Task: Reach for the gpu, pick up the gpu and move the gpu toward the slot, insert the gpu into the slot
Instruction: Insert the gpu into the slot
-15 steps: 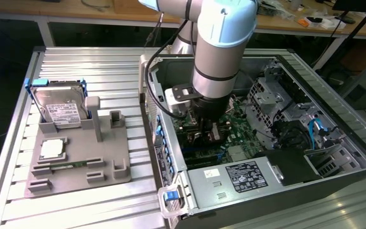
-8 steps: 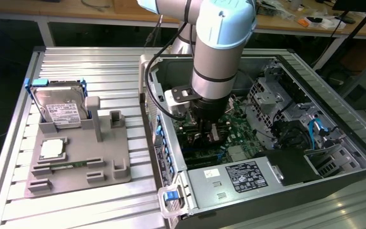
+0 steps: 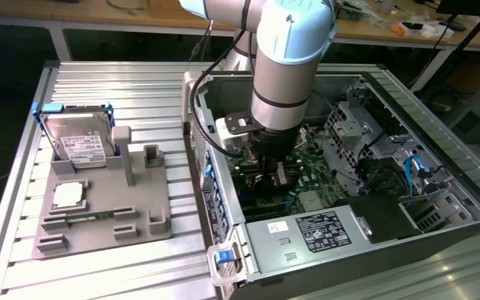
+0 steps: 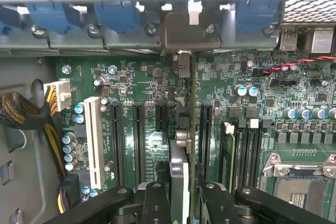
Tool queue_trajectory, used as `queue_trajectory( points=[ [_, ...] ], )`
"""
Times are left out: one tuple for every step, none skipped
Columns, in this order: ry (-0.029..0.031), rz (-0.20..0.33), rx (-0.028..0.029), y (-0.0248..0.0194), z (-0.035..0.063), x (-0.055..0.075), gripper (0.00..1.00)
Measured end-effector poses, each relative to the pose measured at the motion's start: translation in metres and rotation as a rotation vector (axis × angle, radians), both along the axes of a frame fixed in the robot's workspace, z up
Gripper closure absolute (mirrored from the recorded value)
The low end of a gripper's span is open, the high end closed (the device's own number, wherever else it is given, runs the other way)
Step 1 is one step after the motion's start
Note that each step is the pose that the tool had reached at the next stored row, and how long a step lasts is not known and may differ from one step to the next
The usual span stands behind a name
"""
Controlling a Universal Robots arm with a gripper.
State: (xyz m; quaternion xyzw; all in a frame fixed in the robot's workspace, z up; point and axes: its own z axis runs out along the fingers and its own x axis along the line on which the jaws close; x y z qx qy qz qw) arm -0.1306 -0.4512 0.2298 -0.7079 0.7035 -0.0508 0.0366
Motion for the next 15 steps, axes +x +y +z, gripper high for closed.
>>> queue_trajectory(
  points=[
    [-0.0001,0.000,0.0002,0.0000,-0.0001,0.0000,0.73],
    [-0.0001,0.000,0.0002,0.0000,-0.0001,0.0000,0.73],
    [-0.0002,0.000,0.0003,0.0000,-0.0001,0.0000,0.73],
    [-0.0005,0.000,0.0007,-0.0001,-0.0004,0.0000,0.73],
    [-0.0005,0.000,0.0007,-0.0001,-0.0004,-0.0001,0.73],
    [-0.0004,0.000,0.0007,-0.0001,-0.0004,0.0000,0.73],
    [-0.0005,0.000,0.0008,-0.0001,-0.0004,0.0000,0.73],
    [-0.0005,0.000,0.0009,-0.0001,-0.0004,0.0000,0.73],
    [-0.0045,0.000,0.0078,0.0008,-0.0033,0.0004,0.73],
    [-0.0016,0.000,0.0026,0.0001,-0.0012,0.0000,0.69],
    [0.0002,0.000,-0.0001,-0.0001,0.0000,0.0000,0.61],
    [-0.0010,0.000,0.0016,0.0000,-0.0008,0.0000,0.61],
    [-0.0005,0.000,0.0008,-0.0001,-0.0004,0.0000,0.61],
    [-0.0008,0.000,0.0013,0.0000,-0.0007,0.0000,0.61],
    [-0.0006,0.000,0.0010,0.0000,-0.0005,0.0000,0.61]
  ],
)
